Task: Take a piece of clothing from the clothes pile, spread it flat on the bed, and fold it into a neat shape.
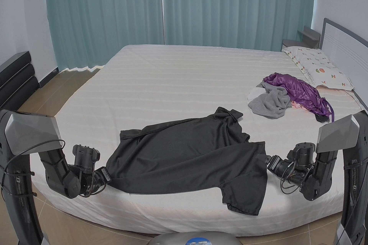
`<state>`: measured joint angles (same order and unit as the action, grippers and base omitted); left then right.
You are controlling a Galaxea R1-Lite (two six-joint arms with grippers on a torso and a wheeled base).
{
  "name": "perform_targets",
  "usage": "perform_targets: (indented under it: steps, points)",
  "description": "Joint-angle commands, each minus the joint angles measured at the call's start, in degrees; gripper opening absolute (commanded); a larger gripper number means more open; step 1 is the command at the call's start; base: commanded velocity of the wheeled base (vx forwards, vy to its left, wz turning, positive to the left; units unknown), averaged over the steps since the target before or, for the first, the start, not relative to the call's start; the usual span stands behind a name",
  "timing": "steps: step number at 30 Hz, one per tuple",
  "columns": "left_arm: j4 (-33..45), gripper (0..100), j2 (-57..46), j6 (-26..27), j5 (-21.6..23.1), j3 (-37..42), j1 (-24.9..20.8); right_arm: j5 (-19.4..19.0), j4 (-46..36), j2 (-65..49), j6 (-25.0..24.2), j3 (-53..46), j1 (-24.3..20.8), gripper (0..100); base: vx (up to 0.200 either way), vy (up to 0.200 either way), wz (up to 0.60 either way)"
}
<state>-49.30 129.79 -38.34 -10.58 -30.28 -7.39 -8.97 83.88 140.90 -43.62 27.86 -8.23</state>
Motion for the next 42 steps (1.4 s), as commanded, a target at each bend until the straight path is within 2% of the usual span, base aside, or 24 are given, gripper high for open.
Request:
perform_targets:
  steps: [1,7,15,16,21,30,38,42]
  points:
    - [-0.45,0,0.46,-0.95,-0.05,-0.57,0.27,-4.21,0.40,-2.21,3.80,-9.49,-3.55,100,0.000,0.000,0.00]
    - [-0.45,0,0.46,-0.95,-0.05,-0.57,0.27,-3.86,-0.65,-1.50,5.03,-11.16,-6.01,100,0.000,0.000,0.00]
    - [-0.54,0,0.55,-0.95,-0.05,-0.66,0.27,-3.24,-0.65,-1.15,5.91,-11.33,-6.71,100,0.000,0.000,0.00]
    - [-0.54,0,0.55,-0.95,-0.05,-0.66,0.27,-2.72,-0.83,-1.06,6.00,-11.24,-6.89,0,0.000,0.000,0.00]
    - [-0.54,0,0.55,-1.04,-0.05,-0.66,0.27,-0.52,-3.29,-1.59,6.70,-11.33,-7.24,0,0.000,0.000,0.00]
    - [-0.54,0,0.81,-1.04,0.03,-1.01,0.27,-0.34,-8.47,-6.69,10.40,-13.44,-5.22,0,0.000,0.000,0.00]
    - [-0.62,0,1.43,-1.04,0.03,-1.45,0.27,-0.87,-12.52,-7.66,17.69,-15.46,-2.93,0,0.000,0.000,0.00]
    - [-0.62,0,1.43,-1.04,0.03,-1.45,0.27,-0.78,-12.52,-6.60,18.13,-15.20,-2.93,0,0.000,0.000,0.00]
